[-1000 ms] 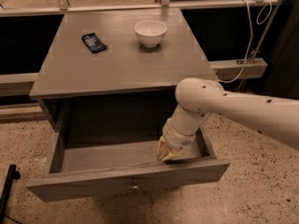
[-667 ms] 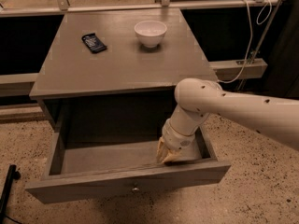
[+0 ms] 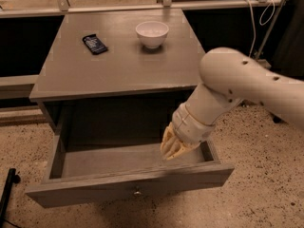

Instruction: Open top drawer

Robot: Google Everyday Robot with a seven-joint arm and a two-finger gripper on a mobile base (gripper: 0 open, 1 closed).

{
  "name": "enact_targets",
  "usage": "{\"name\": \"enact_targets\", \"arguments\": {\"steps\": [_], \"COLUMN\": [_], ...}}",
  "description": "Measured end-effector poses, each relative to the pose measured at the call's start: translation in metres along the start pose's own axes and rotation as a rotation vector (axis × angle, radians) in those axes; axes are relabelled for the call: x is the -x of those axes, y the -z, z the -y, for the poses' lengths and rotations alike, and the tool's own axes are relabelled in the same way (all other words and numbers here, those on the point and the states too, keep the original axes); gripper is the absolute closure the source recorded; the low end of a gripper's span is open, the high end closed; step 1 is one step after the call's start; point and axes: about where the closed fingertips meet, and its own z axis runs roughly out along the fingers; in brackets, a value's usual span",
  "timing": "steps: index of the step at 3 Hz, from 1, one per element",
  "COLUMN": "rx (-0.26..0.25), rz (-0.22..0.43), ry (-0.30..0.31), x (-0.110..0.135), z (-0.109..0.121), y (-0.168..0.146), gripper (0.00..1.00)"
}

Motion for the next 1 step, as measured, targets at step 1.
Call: {"name": "enact_targets", "arguments": {"steps": [1], "rx": [-0.129], "rz": [0.02], "ry": [0.102], "x": [0.0318], "z": [-0.0069], "y": [0.0715], "gripper": [0.85]}}
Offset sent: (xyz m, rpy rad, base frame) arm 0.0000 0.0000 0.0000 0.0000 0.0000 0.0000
